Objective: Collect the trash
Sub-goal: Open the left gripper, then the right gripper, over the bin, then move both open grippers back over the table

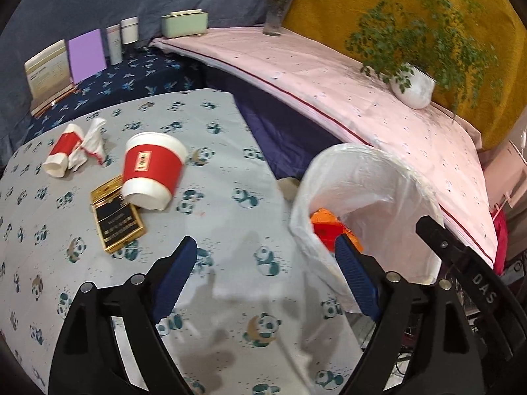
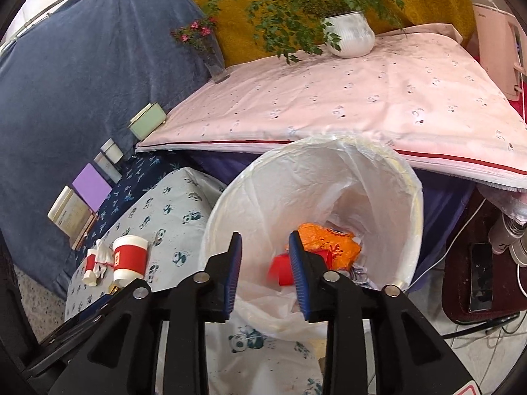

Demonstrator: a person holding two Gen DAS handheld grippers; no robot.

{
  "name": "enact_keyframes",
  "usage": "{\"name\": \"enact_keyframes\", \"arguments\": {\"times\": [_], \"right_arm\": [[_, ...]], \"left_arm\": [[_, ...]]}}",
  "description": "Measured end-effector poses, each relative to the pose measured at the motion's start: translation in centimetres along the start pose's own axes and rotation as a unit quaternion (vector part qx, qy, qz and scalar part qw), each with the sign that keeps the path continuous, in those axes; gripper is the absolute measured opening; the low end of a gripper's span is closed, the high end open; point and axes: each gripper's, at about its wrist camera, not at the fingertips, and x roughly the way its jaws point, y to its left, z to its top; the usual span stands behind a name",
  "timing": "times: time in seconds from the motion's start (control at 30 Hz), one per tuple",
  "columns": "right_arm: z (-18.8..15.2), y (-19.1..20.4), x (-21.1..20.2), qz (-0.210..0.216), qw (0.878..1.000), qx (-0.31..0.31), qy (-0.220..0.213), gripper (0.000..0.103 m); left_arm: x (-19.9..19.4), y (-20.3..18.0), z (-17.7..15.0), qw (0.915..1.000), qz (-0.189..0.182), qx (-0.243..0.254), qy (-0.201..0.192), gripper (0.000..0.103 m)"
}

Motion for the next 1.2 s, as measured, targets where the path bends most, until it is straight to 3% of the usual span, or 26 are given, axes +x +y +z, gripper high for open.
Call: {"name": "enact_keyframes", "arguments": {"times": [0.5, 0.63, 1.0, 1.2], "right_arm": [[-1.2, 5.1, -1.0, 0.019, 0.999, -0.043, 0.002, 0.057], [-1.4, 5.9, -1.2, 0.023, 0.998, -0.051, 0.003, 0.058], [-2.4, 8.1, -0.8, 0.03, 0.997, -0.071, 0.014, 0.06], [-2.9, 9.4, -0.1, 0.036, 0.996, -0.08, 0.023, 0.065]], "left_arm": [[-2.1, 4.7, -0.6, 0.9983, 0.036, -0.043, -0.013, 0.084], [-2.5, 5.8, -0.7, 0.9974, 0.044, -0.054, -0.015, 0.09], [-2.4, 8.5, -1.2, 0.9942, 0.057, -0.091, -0.006, 0.092], [-1.7, 10.1, -1.5, 0.9912, 0.084, -0.102, 0.003, 0.093]]}}
